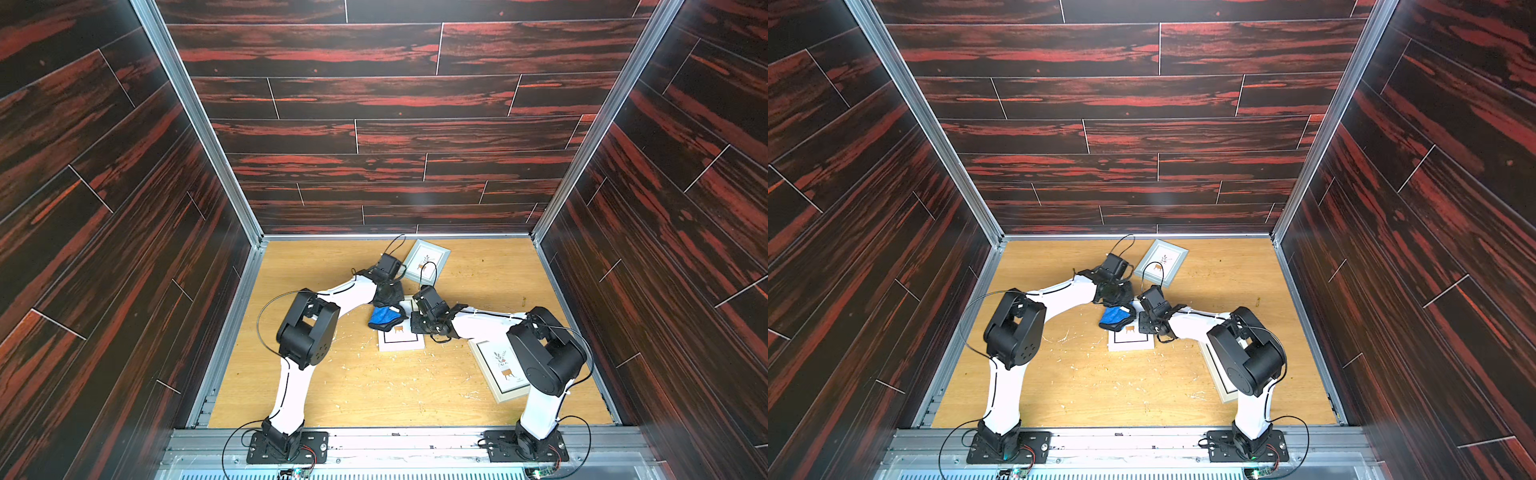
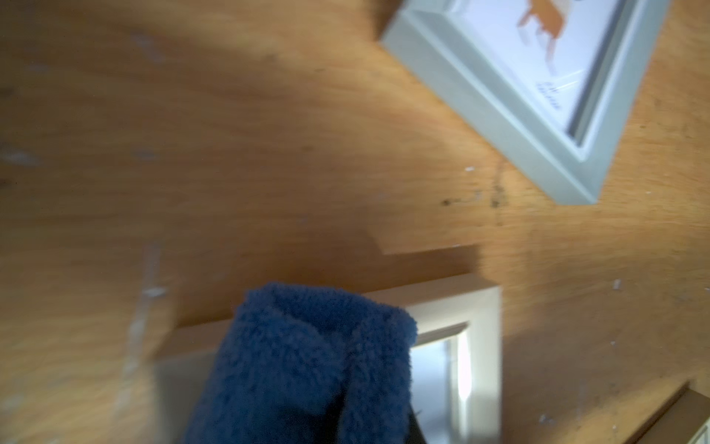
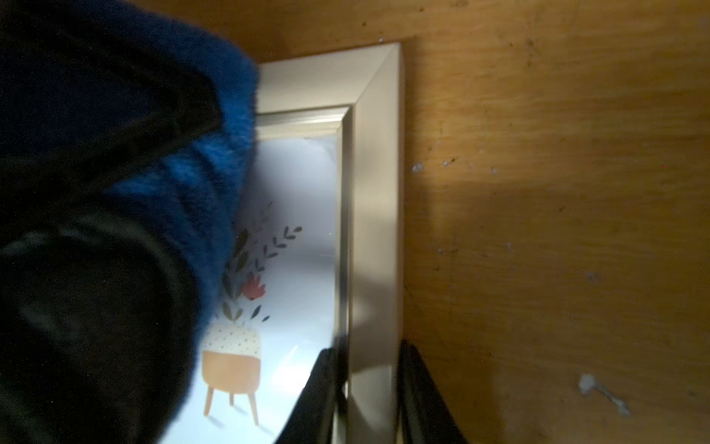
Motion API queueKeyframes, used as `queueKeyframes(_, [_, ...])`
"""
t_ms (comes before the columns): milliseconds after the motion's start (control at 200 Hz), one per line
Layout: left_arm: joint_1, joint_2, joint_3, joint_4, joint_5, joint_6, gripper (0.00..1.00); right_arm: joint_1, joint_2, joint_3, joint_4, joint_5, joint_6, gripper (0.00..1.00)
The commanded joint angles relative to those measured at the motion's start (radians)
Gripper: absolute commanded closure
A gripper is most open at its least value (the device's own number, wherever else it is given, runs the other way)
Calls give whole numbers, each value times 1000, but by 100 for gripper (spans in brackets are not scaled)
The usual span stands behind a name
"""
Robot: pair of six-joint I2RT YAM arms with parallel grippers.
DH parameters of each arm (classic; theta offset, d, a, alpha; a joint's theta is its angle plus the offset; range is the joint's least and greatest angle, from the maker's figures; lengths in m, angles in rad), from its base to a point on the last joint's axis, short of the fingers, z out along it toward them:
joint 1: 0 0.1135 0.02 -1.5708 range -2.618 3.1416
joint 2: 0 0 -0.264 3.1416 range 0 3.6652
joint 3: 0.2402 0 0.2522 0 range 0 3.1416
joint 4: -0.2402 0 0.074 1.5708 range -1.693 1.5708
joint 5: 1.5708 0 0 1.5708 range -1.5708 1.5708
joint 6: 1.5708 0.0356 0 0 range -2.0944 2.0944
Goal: Wipe the picture frame with a cloth
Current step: Wipe the dirt from the picture frame.
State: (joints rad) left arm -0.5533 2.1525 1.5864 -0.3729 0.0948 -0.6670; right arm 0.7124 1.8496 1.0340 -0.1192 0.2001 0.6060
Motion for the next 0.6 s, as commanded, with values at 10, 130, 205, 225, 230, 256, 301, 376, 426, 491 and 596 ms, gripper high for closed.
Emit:
queueKeyframes(10, [20, -11, -19, -75, -62, 16, 100, 6, 19, -39, -103, 24, -2, 97])
queueKeyframes(130, [42, -109, -105, -96, -148, 60, 100, 2, 4, -45, -115, 47, -1, 97])
queueKeyframes(205, [37, -144, -121, -162, -234, 96, 100, 2, 0, -47, -123, 59, -6, 97])
queueKeyframes(225, [33, -152, -124, -181, -234, 105, 100, 2, 0, -50, -125, 64, -5, 97])
queueKeyframes(230, [31, -153, -126, -187, -232, 108, 100, 2, 0, -50, -125, 66, -5, 97])
queueKeyframes(256, [25, -162, -133, -230, -223, 118, 100, 0, 0, -53, -126, 70, -5, 97])
queueKeyframes(301, [1, -184, -167, -234, -214, 119, 100, -5, 0, -60, -121, 73, -5, 97])
queueKeyframes(376, [-42, -219, -238, -222, -143, 93, 100, -14, 6, -65, -114, 70, -8, 97])
queueKeyframes(426, [-70, -238, -288, -211, -102, 61, 100, -14, 9, -63, -115, 70, -8, 97])
queueKeyframes(491, [-83, -260, -351, -162, -76, 22, 100, -14, 8, -63, -109, 61, -5, 98])
queueKeyframes(596, [-51, -271, -336, -159, -128, 32, 100, -14, 4, -63, -102, 40, -2, 98])
